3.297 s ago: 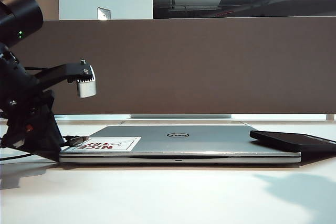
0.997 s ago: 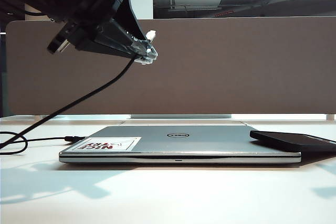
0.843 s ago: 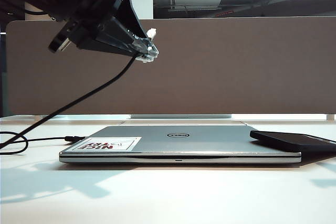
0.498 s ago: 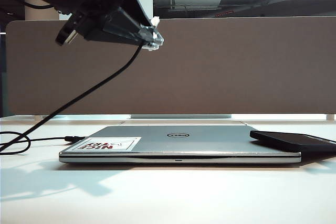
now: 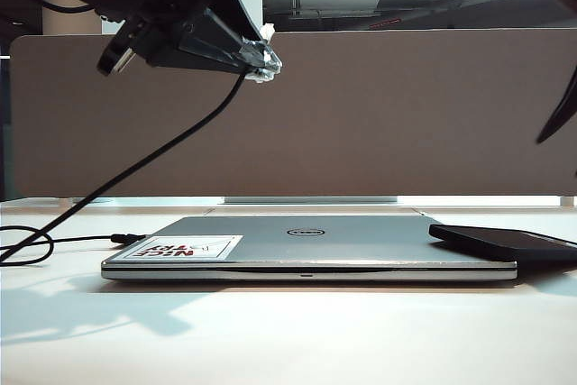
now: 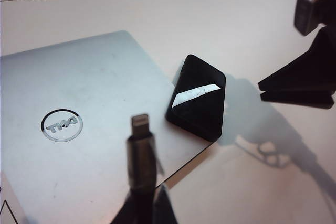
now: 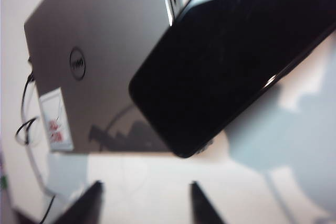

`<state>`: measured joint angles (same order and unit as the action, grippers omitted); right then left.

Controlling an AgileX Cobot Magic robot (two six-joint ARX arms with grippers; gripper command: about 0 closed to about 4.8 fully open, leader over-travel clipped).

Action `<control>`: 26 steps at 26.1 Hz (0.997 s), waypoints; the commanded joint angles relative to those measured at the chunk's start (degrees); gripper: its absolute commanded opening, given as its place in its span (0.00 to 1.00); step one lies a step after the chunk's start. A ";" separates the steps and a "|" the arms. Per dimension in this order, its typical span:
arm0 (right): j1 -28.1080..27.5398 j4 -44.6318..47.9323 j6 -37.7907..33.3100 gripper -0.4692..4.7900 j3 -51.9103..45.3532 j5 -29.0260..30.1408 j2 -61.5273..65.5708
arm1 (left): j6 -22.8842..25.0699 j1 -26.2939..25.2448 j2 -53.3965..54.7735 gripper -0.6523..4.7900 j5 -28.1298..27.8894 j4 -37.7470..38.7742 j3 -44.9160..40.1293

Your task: Pick up the charging cable and the phone, plug the charging cable into the charging port on the phone, and finally place them back on the table.

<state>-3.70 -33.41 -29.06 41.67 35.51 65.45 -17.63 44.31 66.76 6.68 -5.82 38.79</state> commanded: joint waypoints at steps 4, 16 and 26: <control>0.07 0.68 1.07 0.78 0.13 1.38 5.79 | 0.07 0.02 -0.22 0.11 0.17 -0.92 0.44; 0.07 5.64 5.14 0.78 -0.02 -4.74 8.28 | 0.09 0.02 -0.22 0.11 0.17 -0.92 0.44; 0.07 9.66 5.09 0.78 -0.02 -1.88 15.56 | 0.11 0.02 -0.22 0.11 0.17 -0.92 0.44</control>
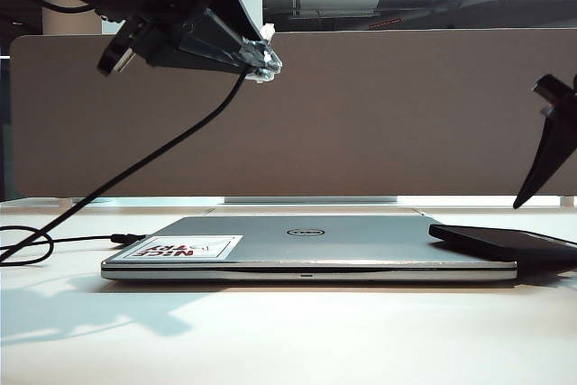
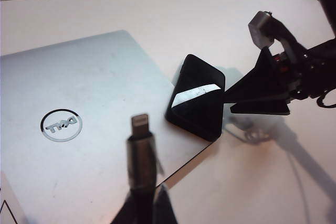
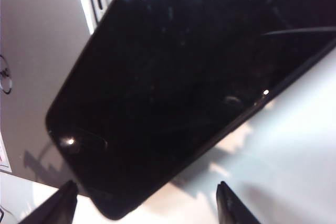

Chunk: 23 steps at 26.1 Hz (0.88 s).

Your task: Pick up the charging cable and the phone, plug the charging cable into the charging port on the phone, and finally place them back on the table.

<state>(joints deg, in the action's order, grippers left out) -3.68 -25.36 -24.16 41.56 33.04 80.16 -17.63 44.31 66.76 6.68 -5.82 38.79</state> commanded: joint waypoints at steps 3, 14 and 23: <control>0.04 3.89 -0.20 0.78 -0.33 1.92 2.19 | 0.20 0.02 -0.22 0.11 0.17 -0.92 0.44; 0.00 17.97 -4.79 0.78 -6.80 4.63 3.26 | 0.26 0.02 -0.22 0.11 0.17 -0.90 0.44; 0.00 21.42 -4.76 0.78 -6.86 5.73 7.26 | 0.26 0.02 -0.22 0.11 0.17 -0.92 0.44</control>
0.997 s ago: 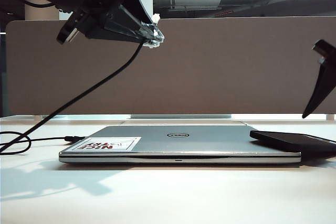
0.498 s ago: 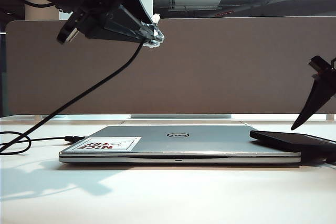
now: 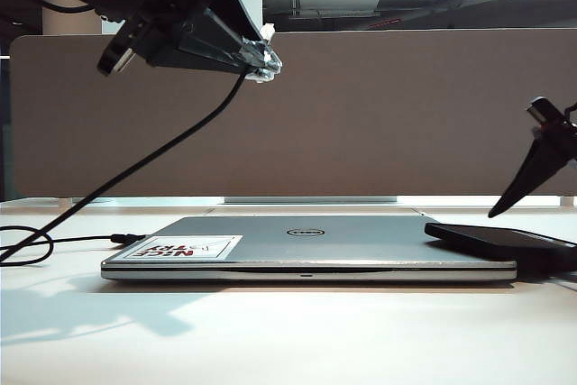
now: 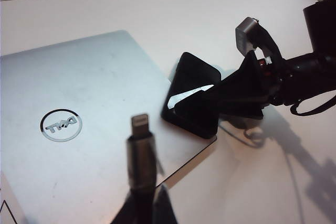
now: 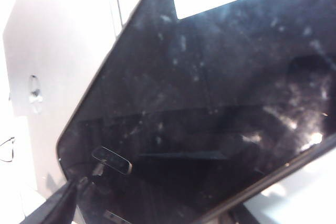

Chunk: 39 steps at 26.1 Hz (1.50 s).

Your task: Pick up the charging cable and the phone, plug the charging cable into the charging port on the phone, and finally place them back on the table.

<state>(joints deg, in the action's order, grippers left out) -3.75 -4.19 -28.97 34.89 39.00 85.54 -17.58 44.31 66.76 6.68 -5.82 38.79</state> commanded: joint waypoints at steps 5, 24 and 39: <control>0.13 3.91 0.07 0.76 -0.22 2.01 4.61 | 0.22 0.02 -0.22 0.11 0.17 -0.90 0.44; 0.22 4.55 0.07 0.36 -0.24 -3.50 5.81 | 0.22 0.02 -0.22 0.11 0.17 -0.66 0.44; 0.20 1.53 3.10 0.08 -0.13 -7.13 -1.40 | 0.20 0.02 -0.22 0.11 0.17 -0.61 0.44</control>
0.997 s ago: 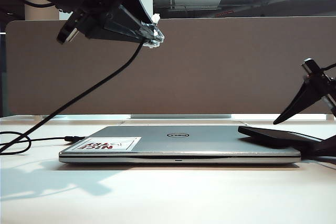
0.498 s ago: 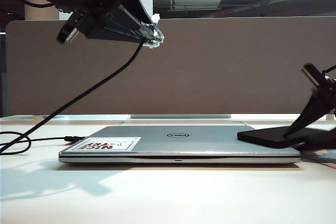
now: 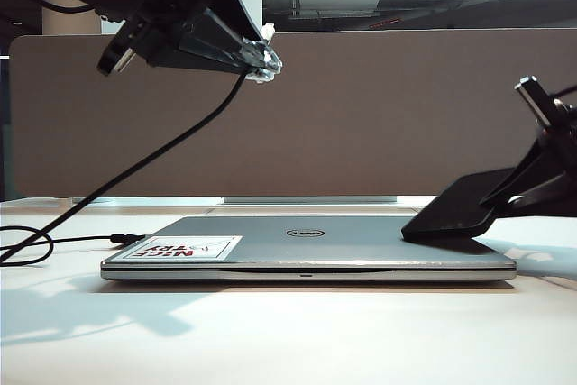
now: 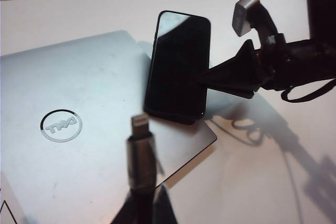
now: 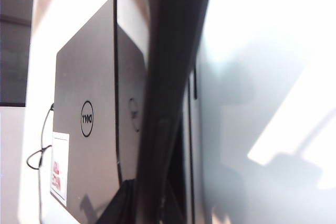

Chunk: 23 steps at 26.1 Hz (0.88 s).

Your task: Pick up the charging cable and the phone, plug the charging cable into the charging port on the phone, and finally place them back on the table.

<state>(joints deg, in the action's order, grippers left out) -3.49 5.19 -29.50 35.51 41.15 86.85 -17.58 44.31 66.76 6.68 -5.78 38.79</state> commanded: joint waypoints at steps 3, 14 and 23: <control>-0.07 -16.98 7.93 0.08 1.05 -14.58 -10.03 | 0.22 0.02 -0.22 0.11 0.17 -0.66 0.44; -0.04 -48.98 18.21 0.08 18.82 -20.35 -19.12 | 0.22 0.02 -0.24 0.11 0.17 -0.74 0.44; 4.00 -65.48 22.56 0.08 28.59 -32.70 -19.12 | 0.22 0.02 -0.24 0.11 0.17 -0.74 0.44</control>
<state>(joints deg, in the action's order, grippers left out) -0.69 -59.24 -7.99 63.42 10.76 68.05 -17.58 44.31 66.76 6.70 -5.78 38.79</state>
